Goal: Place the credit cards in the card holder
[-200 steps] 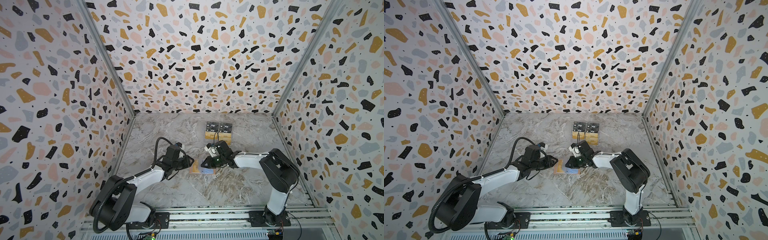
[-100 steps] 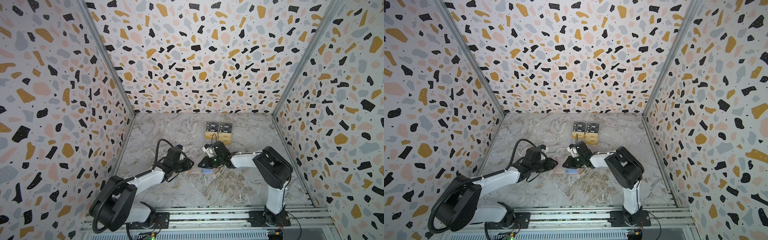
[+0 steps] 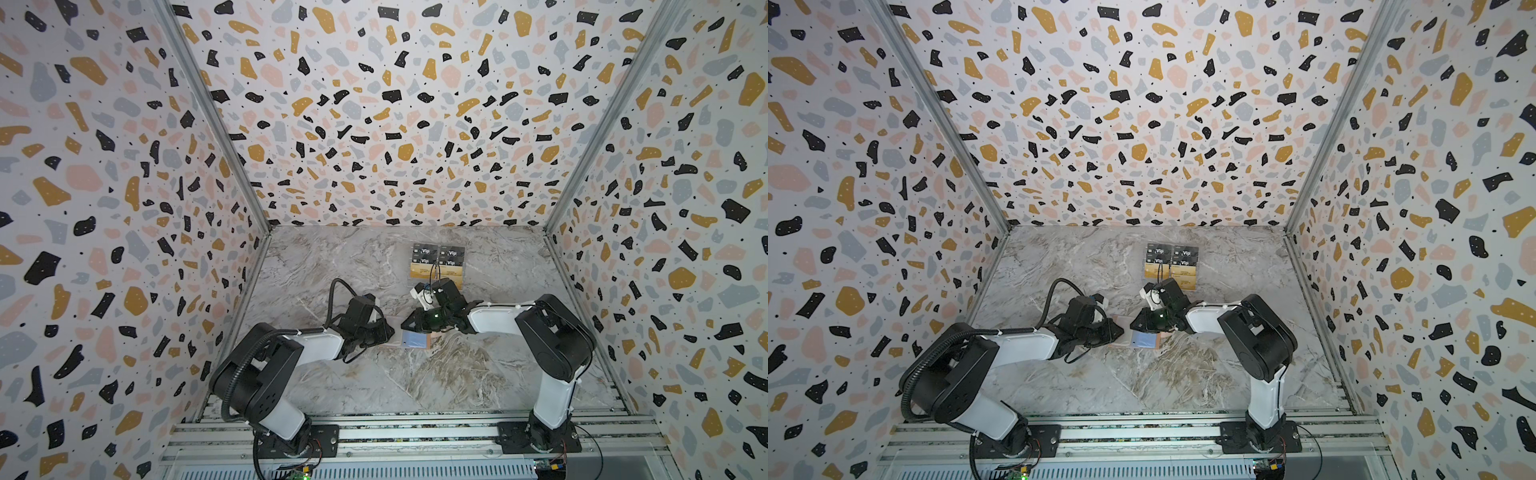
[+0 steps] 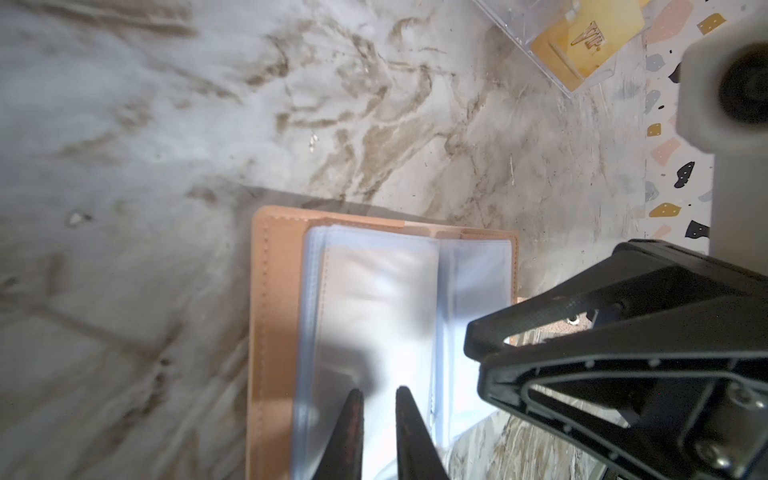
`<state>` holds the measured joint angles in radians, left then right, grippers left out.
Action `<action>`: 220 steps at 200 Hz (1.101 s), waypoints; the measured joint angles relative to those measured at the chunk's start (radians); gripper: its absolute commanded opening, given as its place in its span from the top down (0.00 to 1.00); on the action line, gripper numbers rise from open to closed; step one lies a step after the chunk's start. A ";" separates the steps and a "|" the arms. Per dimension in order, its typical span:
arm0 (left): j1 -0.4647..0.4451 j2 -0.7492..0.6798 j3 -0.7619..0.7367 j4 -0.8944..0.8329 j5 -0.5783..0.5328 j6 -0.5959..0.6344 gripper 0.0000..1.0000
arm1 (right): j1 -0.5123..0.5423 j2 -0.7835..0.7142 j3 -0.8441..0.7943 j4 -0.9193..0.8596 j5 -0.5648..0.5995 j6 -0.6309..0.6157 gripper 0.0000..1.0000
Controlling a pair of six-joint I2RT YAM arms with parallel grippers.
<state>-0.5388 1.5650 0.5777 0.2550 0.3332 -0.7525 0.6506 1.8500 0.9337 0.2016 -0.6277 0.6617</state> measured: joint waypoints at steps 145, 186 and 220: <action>0.007 -0.040 0.124 -0.131 0.020 0.034 0.79 | -0.248 0.149 0.745 -0.603 0.275 -0.639 0.45; 0.040 -0.062 0.159 -0.205 0.048 0.082 0.79 | -0.285 0.273 0.801 -0.731 0.336 -0.801 0.46; 0.061 -0.063 0.162 -0.238 0.063 0.107 0.79 | -0.285 0.285 0.814 -0.778 0.366 -0.882 0.46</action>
<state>-0.4782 1.5017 0.7399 0.0166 0.3962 -0.6453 0.3656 2.1349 1.7477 -0.5766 -0.2619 -0.2203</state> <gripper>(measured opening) 0.211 0.542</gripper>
